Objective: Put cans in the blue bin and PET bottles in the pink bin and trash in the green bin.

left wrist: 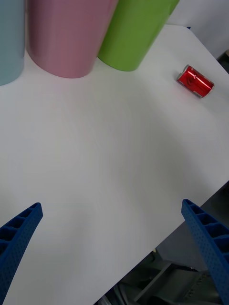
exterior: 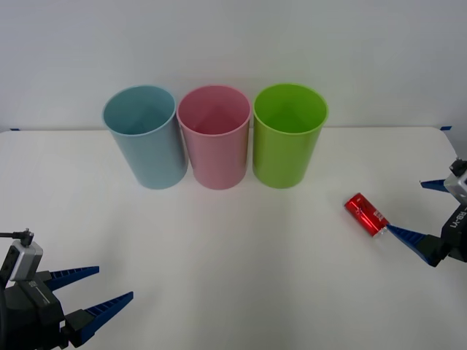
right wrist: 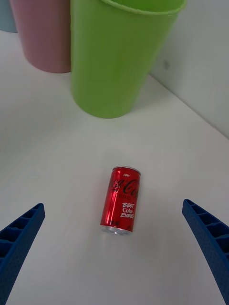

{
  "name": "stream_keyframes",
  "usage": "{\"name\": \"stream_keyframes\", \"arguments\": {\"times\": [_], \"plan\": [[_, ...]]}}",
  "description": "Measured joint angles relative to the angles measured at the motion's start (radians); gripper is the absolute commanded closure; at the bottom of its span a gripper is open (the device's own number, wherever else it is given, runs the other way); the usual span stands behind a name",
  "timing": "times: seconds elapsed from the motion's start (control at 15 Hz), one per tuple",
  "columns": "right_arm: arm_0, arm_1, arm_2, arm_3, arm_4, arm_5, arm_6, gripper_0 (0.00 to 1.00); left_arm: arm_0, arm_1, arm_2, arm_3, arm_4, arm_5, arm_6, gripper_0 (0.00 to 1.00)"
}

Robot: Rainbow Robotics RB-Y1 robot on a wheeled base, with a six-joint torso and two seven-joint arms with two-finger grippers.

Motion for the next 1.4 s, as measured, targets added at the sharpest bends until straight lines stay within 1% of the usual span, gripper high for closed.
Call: {"name": "stream_keyframes", "arguments": {"times": [0.27, 0.53, 0.6, 0.87, 1.07, 1.4], "plan": [[-0.041, 0.000, 0.013, 0.071, 0.062, 0.000, 0.001, 0.00, 0.000, 0.000, 0.000, 0.000, 0.000, 0.000, 0.000, 0.00], [-0.081, 0.001, 0.054, 0.101, 0.190, -0.005, -0.008, 0.00, 0.000, 0.000, 0.000, 0.000, 0.000, 0.000, 0.000, 0.00], [-0.088, 0.002, 0.064, 0.116, 0.209, -0.008, -0.013, 0.00, 0.000, 0.000, 0.000, 0.000, 0.000, 0.000, 0.000, 0.00], [-0.121, 0.009, 0.097, 0.193, 0.211, -0.009, -0.014, 0.00, 0.000, 0.000, 0.000, 0.000, 0.000, 0.000, 0.000, 0.00], [-0.157, 0.052, 0.107, 0.239, 0.229, -0.009, -0.008, 0.00, 0.000, 0.000, 0.000, 0.000, 0.000, 0.000, 0.000, 0.00], [-0.200, 0.129, 0.113, 0.289, 0.356, -0.010, -0.017, 0.00, 0.000, 0.000, 0.000, 0.000, 0.000, 0.000, 0.000, 0.00]]}}
